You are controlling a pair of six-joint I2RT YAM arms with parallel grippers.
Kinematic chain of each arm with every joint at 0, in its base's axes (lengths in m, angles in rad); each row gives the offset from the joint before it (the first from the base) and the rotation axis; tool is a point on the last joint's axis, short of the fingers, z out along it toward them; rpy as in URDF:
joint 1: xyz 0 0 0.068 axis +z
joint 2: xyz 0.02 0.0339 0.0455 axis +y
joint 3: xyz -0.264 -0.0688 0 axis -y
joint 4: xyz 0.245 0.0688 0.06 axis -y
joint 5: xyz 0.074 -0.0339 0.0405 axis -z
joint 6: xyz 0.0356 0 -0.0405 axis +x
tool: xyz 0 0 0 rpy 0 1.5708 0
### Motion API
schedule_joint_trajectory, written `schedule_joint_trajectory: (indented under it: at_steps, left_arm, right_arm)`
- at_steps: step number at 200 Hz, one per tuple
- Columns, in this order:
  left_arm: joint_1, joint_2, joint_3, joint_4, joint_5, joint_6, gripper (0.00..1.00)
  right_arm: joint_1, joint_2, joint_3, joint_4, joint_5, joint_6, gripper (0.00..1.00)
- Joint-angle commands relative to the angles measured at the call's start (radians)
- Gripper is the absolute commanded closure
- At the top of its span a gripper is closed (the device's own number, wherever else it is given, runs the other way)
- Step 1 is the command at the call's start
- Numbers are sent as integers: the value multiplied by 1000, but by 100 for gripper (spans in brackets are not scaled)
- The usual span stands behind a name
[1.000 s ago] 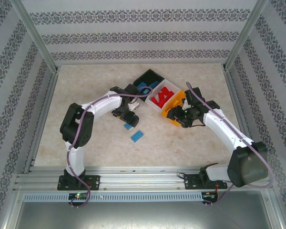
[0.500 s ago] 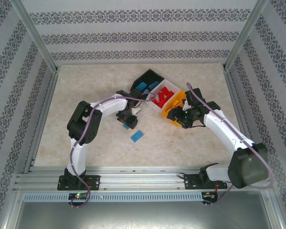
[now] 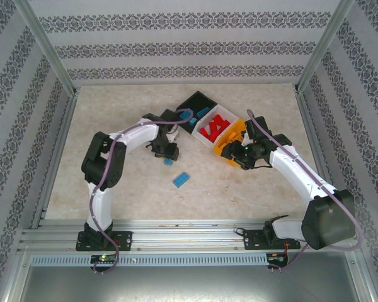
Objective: Sort the legos into containers by color
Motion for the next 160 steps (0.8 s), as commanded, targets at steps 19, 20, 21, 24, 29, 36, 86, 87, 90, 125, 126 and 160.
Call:
schedule_joint_trajectory:
  at_steps: [19, 20, 21, 24, 29, 36, 86, 87, 90, 125, 126, 160]
  left_arm:
    - [139, -130, -87, 335, 292, -494, 62]
    - [141, -132, -89, 346, 296, -501, 62]
    - [144, -133, -91, 354, 300, -509, 62]
    - [151, -135, -97, 377, 313, -536, 62]
    - [161, -140, -103, 414, 331, -575, 62]
    - [170, -143, -102, 457, 348, -622, 62]
    - [182, -47, 65, 591, 428, -790, 62]
    - [182, -44, 69, 591, 428, -791, 62]
    - [183, -35, 83, 588, 430, -792, 62]
    - [183, 47, 228, 576, 451, -813, 62]
    - [183, 48, 231, 577, 451, -813, 62]
    - [181, 104, 327, 560, 465, -820, 62]
  right_arm:
    - [-13, -13, -12, -11, 8, 6, 46]
    - [-13, -13, -12, -12, 8, 6, 46]
    - [-14, -13, -12, -13, 8, 6, 46]
    - [-13, -14, -13, -12, 8, 6, 46]
    - [-13, -17, -15, -13, 9, 6, 46]
    - [-15, -20, -17, -14, 9, 7, 46]
    - [-30, -45, -35, -20, 11, 6, 46]
    - [-30, -45, -35, -20, 12, 6, 46]
    - [-31, -47, -36, -20, 12, 7, 46]
    - [-36, -62, -54, -15, 14, 19, 46]
    - [-37, -62, -55, -16, 14, 21, 46]
    - [-37, -66, -61, -10, 14, 29, 46]
